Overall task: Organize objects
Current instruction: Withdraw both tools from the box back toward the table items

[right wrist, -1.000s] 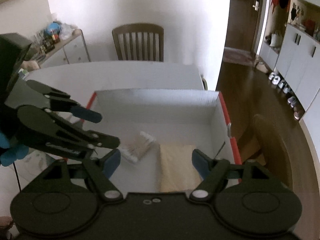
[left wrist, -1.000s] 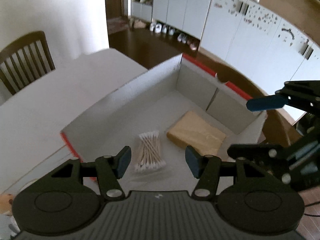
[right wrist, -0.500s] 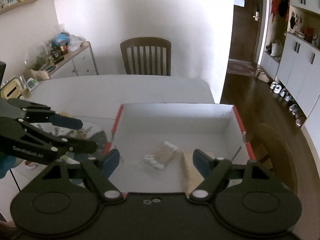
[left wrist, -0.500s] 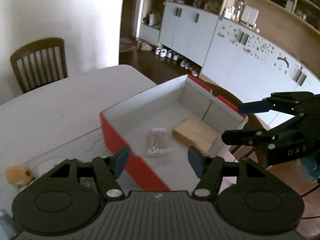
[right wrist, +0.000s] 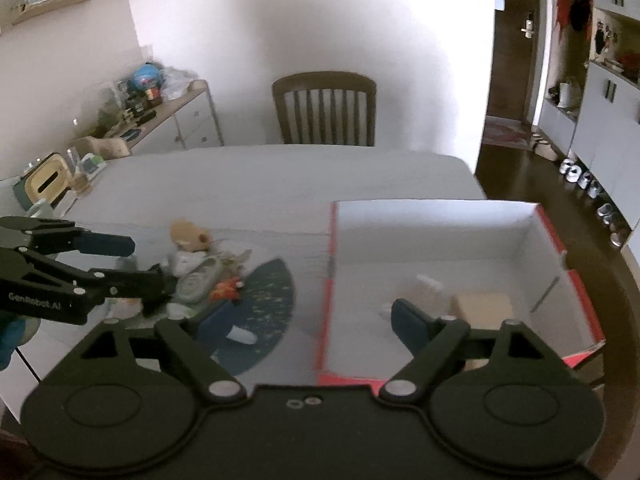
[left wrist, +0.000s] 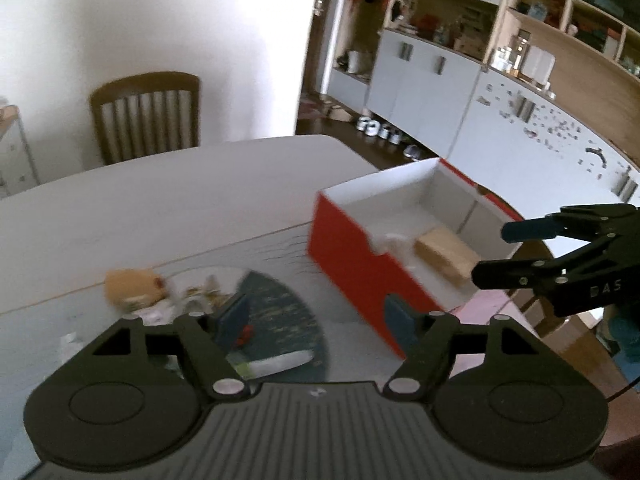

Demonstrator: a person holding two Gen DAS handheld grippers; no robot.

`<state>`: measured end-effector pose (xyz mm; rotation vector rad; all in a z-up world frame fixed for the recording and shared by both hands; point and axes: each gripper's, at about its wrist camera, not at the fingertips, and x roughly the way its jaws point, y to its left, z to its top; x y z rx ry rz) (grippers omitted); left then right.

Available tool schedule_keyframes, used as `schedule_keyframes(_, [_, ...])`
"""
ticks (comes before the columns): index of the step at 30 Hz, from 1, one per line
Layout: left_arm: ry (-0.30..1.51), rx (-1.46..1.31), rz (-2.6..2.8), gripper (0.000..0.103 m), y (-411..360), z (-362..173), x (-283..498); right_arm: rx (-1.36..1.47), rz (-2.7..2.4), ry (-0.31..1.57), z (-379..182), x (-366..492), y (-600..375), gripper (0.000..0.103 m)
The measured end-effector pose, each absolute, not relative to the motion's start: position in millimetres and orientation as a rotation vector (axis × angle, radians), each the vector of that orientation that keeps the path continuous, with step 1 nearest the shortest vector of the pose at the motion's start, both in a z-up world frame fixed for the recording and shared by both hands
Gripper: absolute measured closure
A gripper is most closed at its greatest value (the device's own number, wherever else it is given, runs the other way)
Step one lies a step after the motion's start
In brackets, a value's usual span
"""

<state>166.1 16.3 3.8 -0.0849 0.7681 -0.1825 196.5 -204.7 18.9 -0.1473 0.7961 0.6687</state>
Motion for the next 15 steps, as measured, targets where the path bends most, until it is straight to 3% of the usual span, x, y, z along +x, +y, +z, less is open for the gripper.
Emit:
schedule_keyframes(3, [0.776,-0.099,-0.152,0.021,39,1,155,-0.165,0.715,0.786,18,180,-188,0.011])
schedule_keyframes(6, [0.792,-0.118,-0.119,0.02,62,-5,147,-0.203,0.743,0.759,18,163,-168,0.004])
schedule_keyframes(9, [0.813,-0.14,-0.087,0.019,83,-15,139,-0.221,0.757,0.772,13,152,-147,0.004])
schedule_keyframes(11, [0.817,-0.148,-0.071,0.013,95,-19,134,-0.227,0.75,0.786,9,147,-137,0.004])
schedule_keyframes(13, [0.816,-0.145,-0.059,0.0,105,-22,130,-0.229,0.743,0.802,3,144,-128,0.004])
schedule_keyframes(15, [0.818,-0.142,-0.051,0.0,115,-26,126,-0.227,0.731,0.821,-3,142,-121,0.004])
